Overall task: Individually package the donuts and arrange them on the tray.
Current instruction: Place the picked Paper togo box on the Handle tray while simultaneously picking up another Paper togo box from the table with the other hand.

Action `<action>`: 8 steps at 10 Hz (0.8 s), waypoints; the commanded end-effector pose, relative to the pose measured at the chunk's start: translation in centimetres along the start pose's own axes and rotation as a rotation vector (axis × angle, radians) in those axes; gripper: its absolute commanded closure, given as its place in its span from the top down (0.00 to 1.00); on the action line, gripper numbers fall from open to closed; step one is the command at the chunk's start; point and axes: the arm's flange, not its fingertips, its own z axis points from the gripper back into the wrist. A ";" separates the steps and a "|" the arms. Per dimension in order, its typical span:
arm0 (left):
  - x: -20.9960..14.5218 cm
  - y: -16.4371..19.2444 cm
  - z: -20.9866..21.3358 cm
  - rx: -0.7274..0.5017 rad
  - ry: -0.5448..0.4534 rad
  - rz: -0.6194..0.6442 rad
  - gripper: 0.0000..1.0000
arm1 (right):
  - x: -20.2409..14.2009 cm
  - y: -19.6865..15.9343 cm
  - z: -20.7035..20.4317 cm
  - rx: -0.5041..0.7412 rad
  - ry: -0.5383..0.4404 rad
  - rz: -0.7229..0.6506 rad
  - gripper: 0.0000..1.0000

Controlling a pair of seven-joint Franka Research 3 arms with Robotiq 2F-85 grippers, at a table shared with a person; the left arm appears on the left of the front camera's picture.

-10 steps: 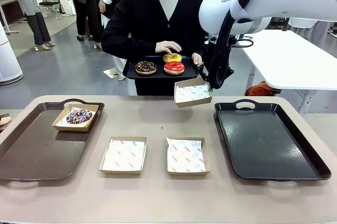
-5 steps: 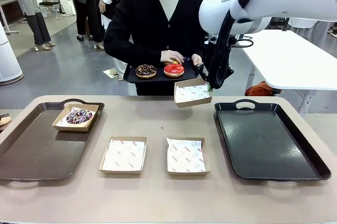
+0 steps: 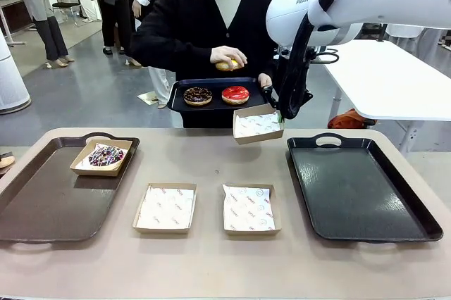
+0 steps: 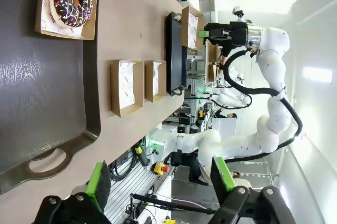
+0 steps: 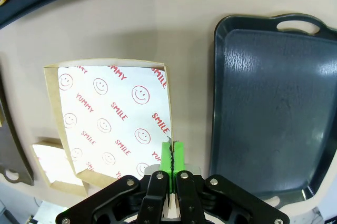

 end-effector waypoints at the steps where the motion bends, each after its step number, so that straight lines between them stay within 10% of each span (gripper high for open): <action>1: -0.6 -0.1 0.0 0.001 0.003 -0.015 1.00 | 0.0 0.0 0.2 0.001 -0.004 0.001 0.00; 8: -0.6 -0.1 0.0 0.001 0.003 -0.015 1.00 | 0.0 0.0 0.2 0.001 -0.004 0.001 0.00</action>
